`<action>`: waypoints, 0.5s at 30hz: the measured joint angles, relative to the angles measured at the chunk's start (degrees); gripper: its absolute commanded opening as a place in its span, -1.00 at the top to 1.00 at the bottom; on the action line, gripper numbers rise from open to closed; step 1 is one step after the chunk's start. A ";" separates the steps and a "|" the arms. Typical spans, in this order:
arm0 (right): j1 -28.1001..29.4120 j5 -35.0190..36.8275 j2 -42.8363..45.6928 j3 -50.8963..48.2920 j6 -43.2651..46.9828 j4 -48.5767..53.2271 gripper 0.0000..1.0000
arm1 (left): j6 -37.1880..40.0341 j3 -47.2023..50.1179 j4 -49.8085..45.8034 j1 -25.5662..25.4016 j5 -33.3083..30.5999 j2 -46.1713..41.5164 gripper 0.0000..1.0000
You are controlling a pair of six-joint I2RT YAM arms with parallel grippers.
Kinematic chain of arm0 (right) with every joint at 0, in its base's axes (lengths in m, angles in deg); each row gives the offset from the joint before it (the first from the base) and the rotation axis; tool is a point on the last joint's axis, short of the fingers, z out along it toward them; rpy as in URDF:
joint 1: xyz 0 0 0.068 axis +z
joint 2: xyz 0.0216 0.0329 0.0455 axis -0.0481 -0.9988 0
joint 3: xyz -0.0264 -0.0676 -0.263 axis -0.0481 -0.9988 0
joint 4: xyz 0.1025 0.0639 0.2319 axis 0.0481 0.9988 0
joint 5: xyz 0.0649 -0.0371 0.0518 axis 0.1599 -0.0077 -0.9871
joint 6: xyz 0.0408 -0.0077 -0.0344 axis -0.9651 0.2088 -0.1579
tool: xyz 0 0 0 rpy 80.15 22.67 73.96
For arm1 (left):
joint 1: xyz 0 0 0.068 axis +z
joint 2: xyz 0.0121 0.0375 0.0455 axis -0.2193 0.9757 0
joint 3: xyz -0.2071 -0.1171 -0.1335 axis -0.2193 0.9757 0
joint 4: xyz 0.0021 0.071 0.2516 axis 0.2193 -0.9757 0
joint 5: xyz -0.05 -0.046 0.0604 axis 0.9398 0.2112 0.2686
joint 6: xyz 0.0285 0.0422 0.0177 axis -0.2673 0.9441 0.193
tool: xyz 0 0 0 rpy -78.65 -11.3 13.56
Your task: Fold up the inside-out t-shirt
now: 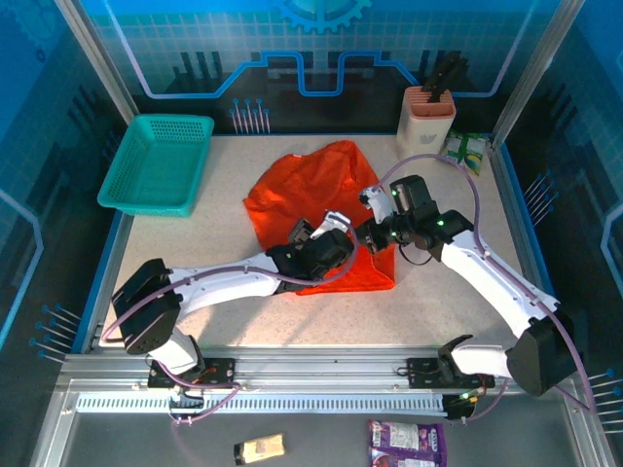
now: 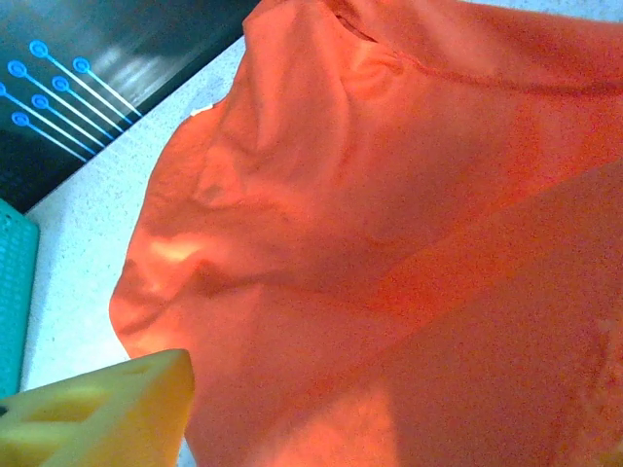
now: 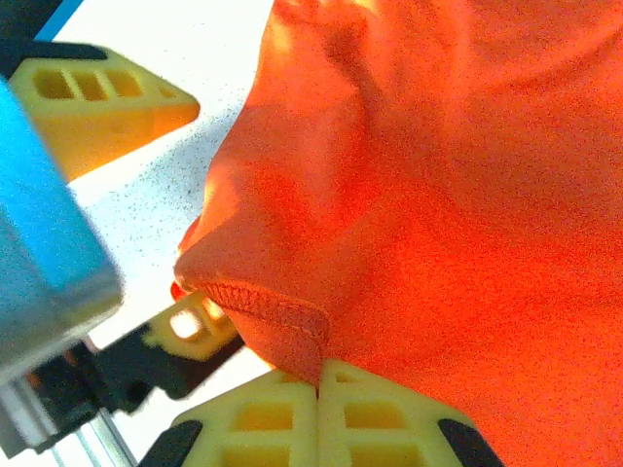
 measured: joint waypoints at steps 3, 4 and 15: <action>0.00 0.42 -0.26 0.11 0.02 0.22 1.00 | 0.00 0.66 -0.85 -0.09 0.83 -1.57 0.24; 0.00 0.81 -0.35 0.13 0.02 0.44 1.00 | -0.09 0.79 -1.18 -0.07 1.51 -1.97 0.39; -0.11 10.32 -3.54 1.60 -1.70 1.31 0.51 | 1.42 0.17 -4.02 10.19 30.21 -4.15 1.00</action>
